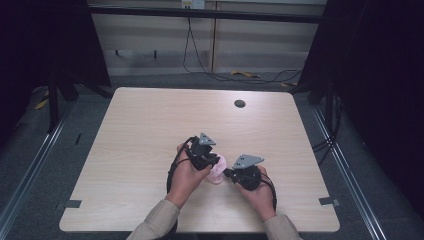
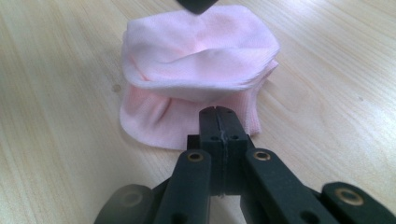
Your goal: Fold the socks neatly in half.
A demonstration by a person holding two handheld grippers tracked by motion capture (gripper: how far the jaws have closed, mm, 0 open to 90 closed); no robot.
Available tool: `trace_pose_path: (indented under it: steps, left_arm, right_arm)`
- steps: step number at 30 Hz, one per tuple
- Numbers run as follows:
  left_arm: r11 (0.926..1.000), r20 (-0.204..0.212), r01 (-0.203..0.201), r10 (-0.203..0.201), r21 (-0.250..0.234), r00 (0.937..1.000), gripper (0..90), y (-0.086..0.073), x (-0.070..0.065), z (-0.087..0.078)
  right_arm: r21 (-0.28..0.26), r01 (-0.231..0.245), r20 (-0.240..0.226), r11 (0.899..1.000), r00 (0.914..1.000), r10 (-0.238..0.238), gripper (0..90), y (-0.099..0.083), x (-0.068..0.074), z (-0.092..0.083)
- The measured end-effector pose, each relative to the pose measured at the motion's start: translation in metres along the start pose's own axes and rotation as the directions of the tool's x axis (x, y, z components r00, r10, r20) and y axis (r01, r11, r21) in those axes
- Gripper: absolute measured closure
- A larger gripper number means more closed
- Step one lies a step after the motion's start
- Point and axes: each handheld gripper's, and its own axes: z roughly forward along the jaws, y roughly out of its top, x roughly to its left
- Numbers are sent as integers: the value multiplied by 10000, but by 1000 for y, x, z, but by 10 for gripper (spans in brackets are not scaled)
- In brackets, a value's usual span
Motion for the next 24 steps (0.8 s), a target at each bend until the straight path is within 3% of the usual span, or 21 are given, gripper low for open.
trace_pose_path:
  steps: [7, 12, 16, 20, 24]
  left_arm:
    - [9995, -45, 136, -135, 301, 9999, 788, -13, 3, 19]
    - [9989, 15, -62, 62, 464, 10000, 726, -17, -2, 28]
    - [9968, -29, -473, 476, 648, 9989, 687, -18, -4, 29]
    - [9963, 8, -529, 530, 680, 9986, 653, -20, -5, 30]
    - [9944, 115, -726, 720, 774, 9973, 599, -21, -7, 31]
  right_arm:
    - [1, 25, -3, 10000, 10000, -25, 900, 0, 0, 0]
    - [4, 32, 2, 10000, 10000, -32, 900, 0, 0, 0]
    - [-1, 43, 8, 10000, 10000, -43, 900, 0, 0, 0]
    - [24, -56, 32, 10000, 10000, 56, 900, -1, 0, -1]
    - [108, -99, 327, 9999, 9994, 95, 894, -2, -3, -6]
